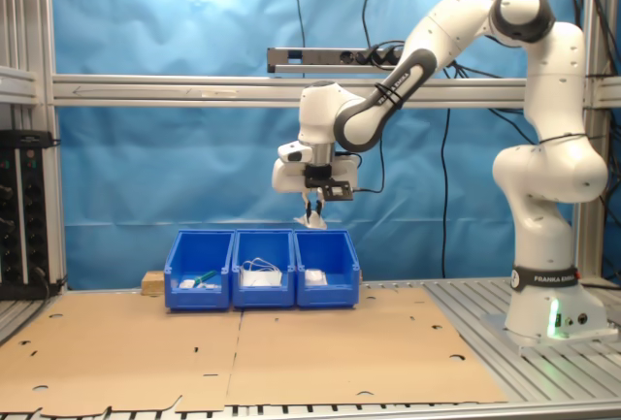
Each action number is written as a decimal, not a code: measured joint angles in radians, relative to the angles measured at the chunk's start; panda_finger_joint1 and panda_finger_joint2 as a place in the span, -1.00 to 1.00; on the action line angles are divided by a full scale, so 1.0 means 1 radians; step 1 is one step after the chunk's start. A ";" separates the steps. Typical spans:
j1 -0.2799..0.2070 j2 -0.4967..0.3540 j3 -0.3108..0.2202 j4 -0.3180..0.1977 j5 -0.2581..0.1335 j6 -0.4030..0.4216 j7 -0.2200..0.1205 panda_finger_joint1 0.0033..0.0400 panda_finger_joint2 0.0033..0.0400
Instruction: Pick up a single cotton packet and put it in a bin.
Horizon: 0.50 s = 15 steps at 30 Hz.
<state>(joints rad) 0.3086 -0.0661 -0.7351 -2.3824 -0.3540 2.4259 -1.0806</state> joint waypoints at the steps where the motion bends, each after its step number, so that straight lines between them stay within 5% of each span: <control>1: -0.001 -0.001 -0.011 -0.001 0.000 0.000 -0.007 -0.80 -0.80; 15: -0.007 0.015 -0.099 0.000 -0.003 0.004 -0.080 -0.80 -0.80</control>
<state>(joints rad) 0.3021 -0.0512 -0.8336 -2.3828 -0.3570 2.4295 -1.1601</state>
